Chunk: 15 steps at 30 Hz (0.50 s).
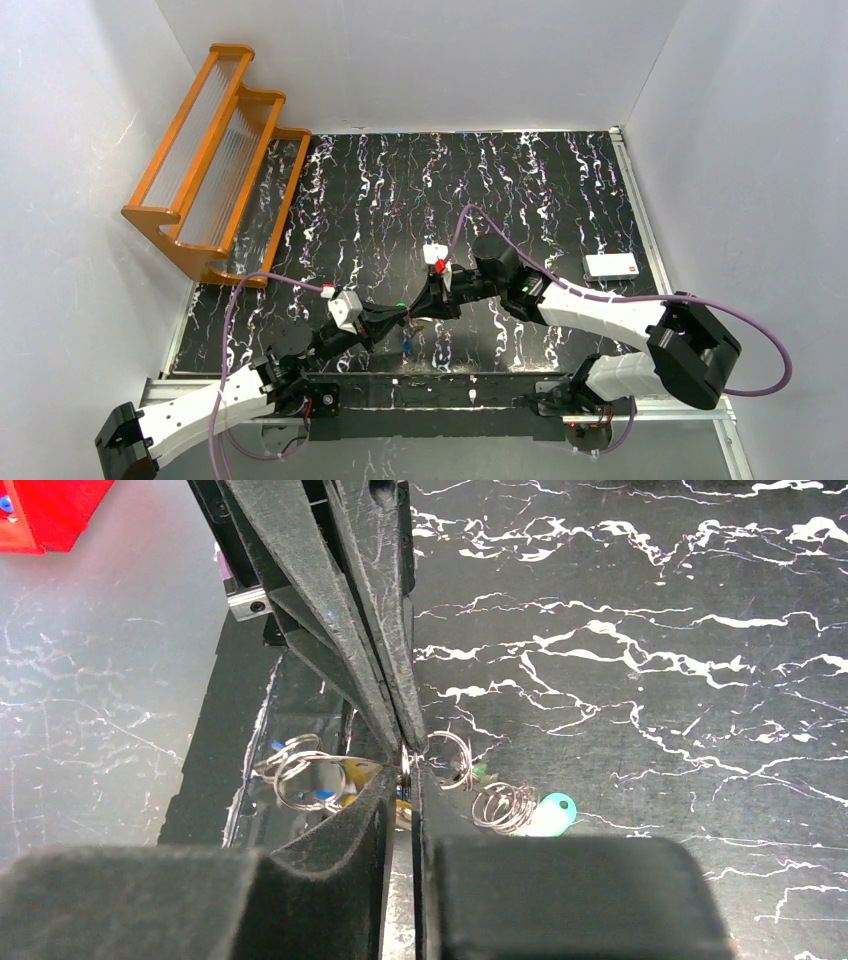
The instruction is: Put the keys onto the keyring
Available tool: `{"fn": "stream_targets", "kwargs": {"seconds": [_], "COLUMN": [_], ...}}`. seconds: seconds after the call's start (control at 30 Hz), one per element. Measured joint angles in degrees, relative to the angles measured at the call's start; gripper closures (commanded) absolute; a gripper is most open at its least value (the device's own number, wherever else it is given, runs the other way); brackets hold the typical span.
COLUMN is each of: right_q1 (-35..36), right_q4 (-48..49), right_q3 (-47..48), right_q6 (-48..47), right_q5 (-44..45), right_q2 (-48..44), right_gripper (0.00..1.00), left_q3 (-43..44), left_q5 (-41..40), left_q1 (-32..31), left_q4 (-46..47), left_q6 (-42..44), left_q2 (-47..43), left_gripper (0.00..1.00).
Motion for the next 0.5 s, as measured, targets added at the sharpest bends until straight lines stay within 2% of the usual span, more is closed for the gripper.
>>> {"fn": "stream_targets", "kwargs": {"seconds": [0.1, 0.27, 0.5], "right_q1": [0.00, 0.00, 0.04], "right_q4": [0.35, 0.46, -4.44], "right_q3": [0.00, 0.00, 1.68], "right_q6": [0.11, 0.17, -2.62], "right_q5": [0.39, 0.87, 3.54], "right_q2": [0.13, 0.13, -0.33], "right_gripper": [0.99, 0.99, 0.99], "left_q3": [0.00, 0.00, 0.00], "left_q5": [0.04, 0.04, -0.87], "left_q1": [0.00, 0.00, 0.00], "left_q4": [0.31, 0.39, 1.81], "left_q6": [-0.07, -0.13, -0.17], "left_q2": [0.00, -0.02, 0.02], "left_gripper": [1.00, 0.99, 0.63]}}
